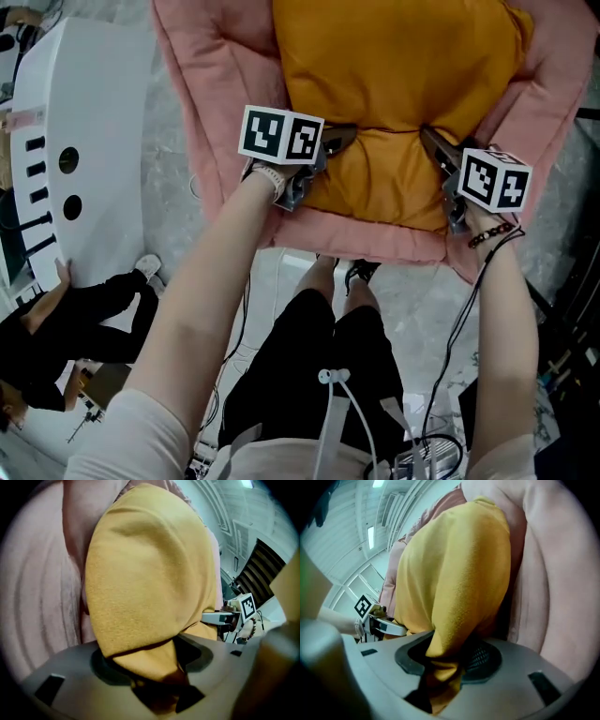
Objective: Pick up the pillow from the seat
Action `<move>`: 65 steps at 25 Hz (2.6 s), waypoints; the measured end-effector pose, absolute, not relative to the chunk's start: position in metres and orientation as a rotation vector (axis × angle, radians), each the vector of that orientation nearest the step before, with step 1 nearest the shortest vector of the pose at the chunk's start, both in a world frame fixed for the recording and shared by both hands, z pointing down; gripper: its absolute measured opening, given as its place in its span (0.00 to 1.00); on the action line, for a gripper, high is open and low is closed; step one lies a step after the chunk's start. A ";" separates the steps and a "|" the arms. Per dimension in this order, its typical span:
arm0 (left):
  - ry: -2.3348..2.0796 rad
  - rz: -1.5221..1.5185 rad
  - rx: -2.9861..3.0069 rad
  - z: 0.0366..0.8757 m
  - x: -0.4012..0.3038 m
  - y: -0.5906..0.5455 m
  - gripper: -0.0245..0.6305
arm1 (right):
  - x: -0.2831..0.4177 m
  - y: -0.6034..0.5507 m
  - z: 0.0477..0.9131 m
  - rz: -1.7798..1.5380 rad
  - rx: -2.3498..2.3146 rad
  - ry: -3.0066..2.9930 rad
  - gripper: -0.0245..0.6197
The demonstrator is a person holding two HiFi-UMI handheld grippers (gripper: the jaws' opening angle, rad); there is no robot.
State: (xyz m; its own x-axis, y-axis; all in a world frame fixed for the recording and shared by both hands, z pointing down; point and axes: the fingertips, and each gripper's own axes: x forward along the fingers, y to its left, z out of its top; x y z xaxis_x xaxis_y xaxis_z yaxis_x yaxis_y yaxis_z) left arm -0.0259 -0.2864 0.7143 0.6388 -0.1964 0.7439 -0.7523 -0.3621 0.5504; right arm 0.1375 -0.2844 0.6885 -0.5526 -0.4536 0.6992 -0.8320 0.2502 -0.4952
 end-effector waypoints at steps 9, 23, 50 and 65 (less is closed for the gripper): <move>-0.837 0.618 1.956 0.657 -0.024 -0.262 0.30 | 0.137 -0.260 0.637 1.139 1.333 -2.126 0.19; -0.957 0.371 2.013 0.501 -0.029 -0.238 0.26 | 0.132 -0.243 0.458 0.918 1.416 -2.247 0.17; -1.072 0.047 2.491 0.180 -0.021 -0.314 0.25 | 0.137 -0.287 0.133 0.306 1.686 -2.453 0.17; -1.180 -0.157 2.689 0.047 -0.028 -0.306 0.25 | 0.133 -0.273 0.005 -0.035 1.741 -2.606 0.17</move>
State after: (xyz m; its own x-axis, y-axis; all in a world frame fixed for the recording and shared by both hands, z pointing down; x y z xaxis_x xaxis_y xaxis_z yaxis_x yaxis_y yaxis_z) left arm -0.0276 -0.3056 0.0474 0.6755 -0.7372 -0.0168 -0.7159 -0.6611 0.2246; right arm 0.1329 -0.2728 0.0047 -0.3830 -0.9237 -0.0061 -0.9235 0.3828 0.0225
